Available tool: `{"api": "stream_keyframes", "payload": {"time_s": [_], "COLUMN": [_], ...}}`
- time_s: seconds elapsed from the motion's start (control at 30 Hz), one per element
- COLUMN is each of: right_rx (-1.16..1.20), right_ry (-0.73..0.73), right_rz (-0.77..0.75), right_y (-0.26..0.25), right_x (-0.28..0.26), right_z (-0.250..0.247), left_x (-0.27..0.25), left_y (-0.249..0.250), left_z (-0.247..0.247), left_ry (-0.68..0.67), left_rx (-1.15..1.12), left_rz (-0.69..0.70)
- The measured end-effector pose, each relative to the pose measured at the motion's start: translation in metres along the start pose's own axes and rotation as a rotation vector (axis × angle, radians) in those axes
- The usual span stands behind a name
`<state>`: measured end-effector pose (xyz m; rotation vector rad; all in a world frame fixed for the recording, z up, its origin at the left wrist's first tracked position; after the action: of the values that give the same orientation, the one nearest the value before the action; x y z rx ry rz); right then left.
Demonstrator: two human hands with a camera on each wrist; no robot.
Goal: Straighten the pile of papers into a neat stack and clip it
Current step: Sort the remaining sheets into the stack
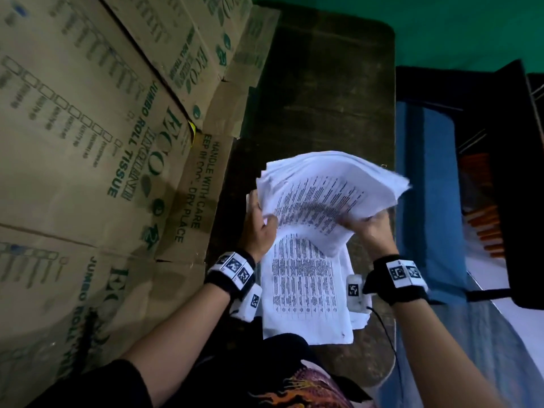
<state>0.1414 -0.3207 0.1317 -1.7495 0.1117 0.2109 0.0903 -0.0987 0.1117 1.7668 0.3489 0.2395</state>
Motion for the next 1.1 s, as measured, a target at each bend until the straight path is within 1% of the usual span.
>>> {"api": "stream_keyframes", "payload": {"time_s": [0.03,0.1,0.17,0.2,0.27,0.3,0.37,0.43,0.53,0.6,0.63,0.7,0.77,0.83,0.9,0.93,1.0,1.03,1.07,1.1], "right_rx": [-0.094,-0.189,-0.134,-0.072,0.008,-0.007,-0.151,-0.309,-0.602,-0.817,-0.887,-0.947,-0.915,-0.793,-0.664,-0.625,-0.622,-0.644,-0.699,-0.797], "right_ry": [-0.029,-0.009,0.066,0.084,0.048,0.020,-0.067,-0.143,-0.192,-0.224,-0.230,-0.221,-0.208,-0.145,-0.062,-0.036,-0.015,-0.022,-0.037,-0.058], "right_rz": [0.041,0.071,0.087,0.103,0.129,0.148,0.213,0.295,0.372,0.413,0.438,0.482,0.497,0.513,0.536,0.524,0.472,0.451,0.444,0.470], "right_y": [0.012,0.036,0.048,0.047,0.046,0.044,0.055,0.081,0.118,0.128,0.128,0.124,0.124,0.122,0.116,0.112,0.102,0.099,0.097,0.098], "right_x": [-0.002,-0.003,-0.003,-0.004,-0.008,-0.012,-0.021,-0.029,-0.038,-0.043,-0.046,-0.050,-0.052,-0.052,-0.052,-0.050,-0.044,-0.039,-0.032,-0.025], "right_z": [0.002,0.006,0.006,0.005,-0.003,-0.007,-0.011,-0.009,-0.001,0.006,0.010,0.017,0.023,0.026,0.024,0.021,0.015,0.012,0.011,0.009], "left_x": [-0.003,-0.003,0.000,0.000,-0.004,-0.008,-0.026,-0.045,-0.063,-0.072,-0.076,-0.077,-0.077,-0.079,-0.081,-0.081,-0.079,-0.076,-0.071,-0.066], "left_y": [-0.002,-0.001,0.007,0.009,0.006,0.000,-0.016,-0.043,-0.072,-0.078,-0.079,-0.083,-0.086,-0.087,-0.084,-0.084,-0.079,-0.077,-0.076,-0.074], "left_z": [0.001,0.003,0.004,0.003,-0.002,-0.004,-0.005,-0.002,0.006,0.013,0.014,0.015,0.015,0.018,0.021,0.022,0.024,0.026,0.027,0.028], "left_ry": [-0.039,-0.086,-0.080,-0.071,-0.049,-0.060,-0.147,-0.269,-0.334,-0.337,-0.340,-0.348,-0.358,-0.344,-0.305,-0.292,-0.275,-0.265,-0.254,-0.233], "left_rx": [0.054,0.083,0.104,0.077,0.057,0.090,0.159,0.249,0.502,0.628,0.626,0.582,0.524,0.454,0.398,0.374,0.328,0.317,0.325,0.363], "left_rz": [-0.027,-0.069,-0.096,-0.106,-0.126,-0.164,-0.327,-0.489,-0.591,-0.606,-0.628,-0.659,-0.670,-0.651,-0.601,-0.568,-0.533,-0.541,-0.560,-0.586]}}
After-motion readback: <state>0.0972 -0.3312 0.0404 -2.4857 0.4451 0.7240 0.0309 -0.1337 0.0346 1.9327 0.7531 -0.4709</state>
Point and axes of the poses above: each hand's wrist, its own x-axis towards the middle knuckle, its own z-axis out of the palm, y = z × x, the point moved 1 cm from there along x, towards the middle knuckle, and after that the axes turned 4 degrees about -x, right-handed, at the moved point
